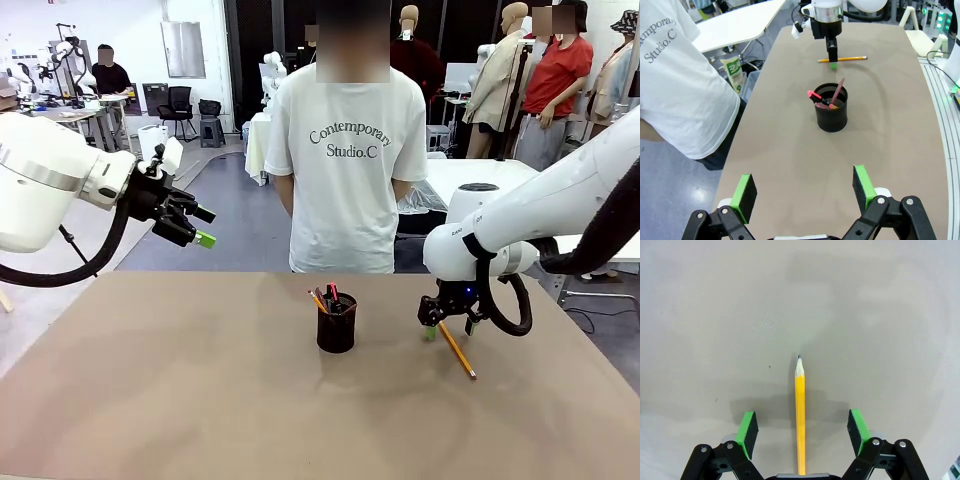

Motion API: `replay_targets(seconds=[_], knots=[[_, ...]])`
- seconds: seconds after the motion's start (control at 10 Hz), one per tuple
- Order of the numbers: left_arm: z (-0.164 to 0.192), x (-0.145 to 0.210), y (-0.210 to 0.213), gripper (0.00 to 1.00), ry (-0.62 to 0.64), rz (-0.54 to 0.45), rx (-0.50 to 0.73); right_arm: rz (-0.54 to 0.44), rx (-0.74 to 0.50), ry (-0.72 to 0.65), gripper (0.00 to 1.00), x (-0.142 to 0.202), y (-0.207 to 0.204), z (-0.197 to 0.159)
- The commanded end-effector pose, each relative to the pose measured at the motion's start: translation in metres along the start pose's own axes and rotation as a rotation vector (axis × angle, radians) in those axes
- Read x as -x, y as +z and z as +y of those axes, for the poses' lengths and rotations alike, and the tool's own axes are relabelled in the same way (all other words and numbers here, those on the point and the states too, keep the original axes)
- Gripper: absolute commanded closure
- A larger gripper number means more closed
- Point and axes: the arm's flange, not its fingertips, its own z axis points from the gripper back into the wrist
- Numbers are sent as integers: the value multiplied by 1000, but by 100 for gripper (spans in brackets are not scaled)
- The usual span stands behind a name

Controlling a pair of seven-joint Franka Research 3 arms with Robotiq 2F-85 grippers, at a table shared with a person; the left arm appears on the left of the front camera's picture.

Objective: Place the pens into the pen holder.
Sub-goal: Pick up a writing instrument from the table and place it into the Pen holder.

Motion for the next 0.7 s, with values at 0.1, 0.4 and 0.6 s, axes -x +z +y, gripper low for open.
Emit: replay_targets(seconds=[0.1, 0.4, 0.6], knots=[[0, -1, 1, 0, -2, -3, 6, -11, 14, -21, 65, -8, -1, 1], [0, -1, 1, 0, -2, -3, 6, -8, 9, -28, 100, -8, -2, 1], [0, -1, 1, 0, -2, -3, 6, -2, 7, -25, 100, -9, 0, 1]])
